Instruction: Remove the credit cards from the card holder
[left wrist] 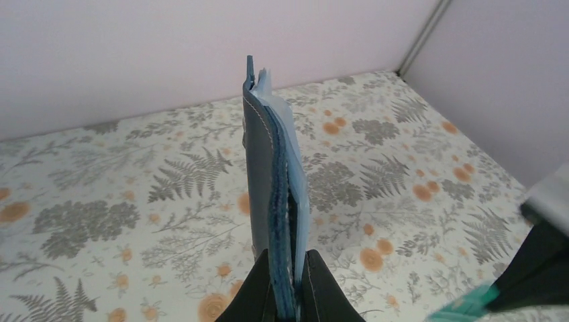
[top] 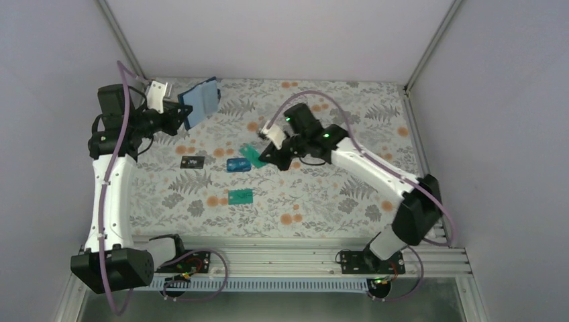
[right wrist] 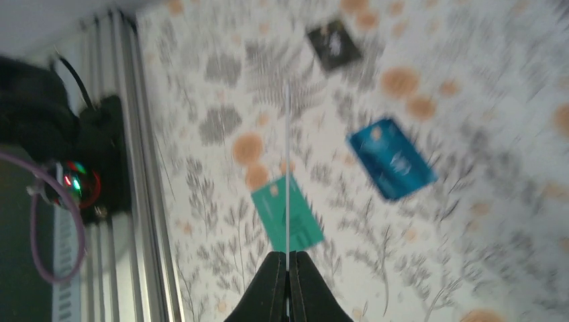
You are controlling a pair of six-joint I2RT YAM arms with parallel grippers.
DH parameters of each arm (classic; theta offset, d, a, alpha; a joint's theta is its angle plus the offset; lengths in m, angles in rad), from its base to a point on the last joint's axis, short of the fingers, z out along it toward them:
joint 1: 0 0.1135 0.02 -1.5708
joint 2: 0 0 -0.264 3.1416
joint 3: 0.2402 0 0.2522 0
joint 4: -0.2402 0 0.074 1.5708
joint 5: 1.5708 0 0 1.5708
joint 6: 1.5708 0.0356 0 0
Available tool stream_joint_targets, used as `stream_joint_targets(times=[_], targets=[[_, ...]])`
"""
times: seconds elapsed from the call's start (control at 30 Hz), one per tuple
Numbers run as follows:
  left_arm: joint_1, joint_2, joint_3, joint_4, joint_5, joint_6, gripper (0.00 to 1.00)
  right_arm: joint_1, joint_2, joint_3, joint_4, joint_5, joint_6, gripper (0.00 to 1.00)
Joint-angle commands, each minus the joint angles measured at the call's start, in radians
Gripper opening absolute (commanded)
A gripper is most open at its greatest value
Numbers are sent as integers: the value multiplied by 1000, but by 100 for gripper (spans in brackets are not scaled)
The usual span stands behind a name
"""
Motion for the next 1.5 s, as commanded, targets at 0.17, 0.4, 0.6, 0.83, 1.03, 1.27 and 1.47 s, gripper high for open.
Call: stream_joint_targets(times=[0.17,0.4,0.6,0.83,1.03,1.27,1.47], targets=[[28,-18,-17,55,-20,-48,2,134,400,154,-303,174,-150,4],[30,-16,-24,60,4,-48,2,225,500,273,-350,189,-202,4],[29,-16,-23,59,16,-46,2,288,586,352,-440,279,-270,4],[30,-7,-30,65,29,-48,2,327,662,462,-522,343,-341,4],[31,-8,-33,64,33,-46,2,337,697,506,-536,382,-366,4],[31,-3,-33,64,41,-47,2,339,732,527,-568,405,-369,4],[31,-3,-34,65,40,-46,3,338,757,548,-566,435,-369,8]])
